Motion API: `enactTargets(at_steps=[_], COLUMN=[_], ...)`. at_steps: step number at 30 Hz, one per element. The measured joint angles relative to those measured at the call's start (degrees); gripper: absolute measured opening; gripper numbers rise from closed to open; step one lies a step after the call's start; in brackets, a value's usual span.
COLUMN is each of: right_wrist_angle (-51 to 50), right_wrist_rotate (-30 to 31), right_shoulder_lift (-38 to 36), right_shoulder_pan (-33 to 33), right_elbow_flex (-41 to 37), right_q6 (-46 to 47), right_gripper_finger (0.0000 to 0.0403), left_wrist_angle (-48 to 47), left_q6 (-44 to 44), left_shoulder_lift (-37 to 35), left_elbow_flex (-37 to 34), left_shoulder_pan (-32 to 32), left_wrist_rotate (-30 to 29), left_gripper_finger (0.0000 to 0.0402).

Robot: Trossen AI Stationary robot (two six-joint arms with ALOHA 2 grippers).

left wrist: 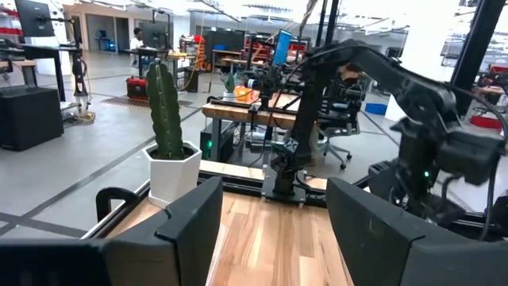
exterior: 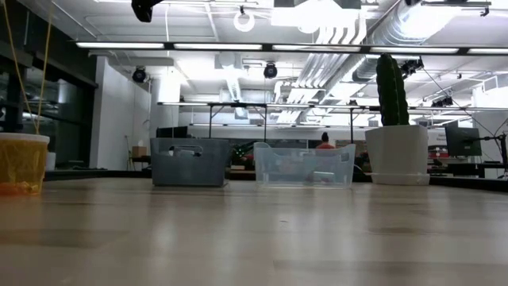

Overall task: Pick and place medicine bottles into bin by pill shape (circle, oval)
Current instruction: Put the white tablet bottle into the black bin

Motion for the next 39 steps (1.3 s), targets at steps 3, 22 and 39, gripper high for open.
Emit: enactTargets(at_steps=[3, 22, 39], right_wrist_angle=[-0.2, 5.3, -4.7], right_wrist_rotate=[-0.6, -0.9, 1.2], right_shoulder_lift=[2.5, 3.9, 3.4], right_shoulder_pan=[0.6, -1.6, -3.0], right_elbow_flex=[0.0, -8.1, -13.9], right_q6=[1.7, -3.1, -39.3], right_gripper_finger=[0.0222, 0.0222, 0.0222], left_wrist_angle=[0.0, 0.4, 0.6], left_q6=[0.0, -0.4, -0.5], left_shoulder_lift=[0.0, 0.0, 0.0], left_elbow_flex=[0.0, 0.0, 0.0], left_shoulder_pan=[0.0, 0.0, 0.0], left_wrist_rotate=[0.0, 0.0, -0.6], left_gripper_finger=[0.0214, 0.0214, 0.0214])
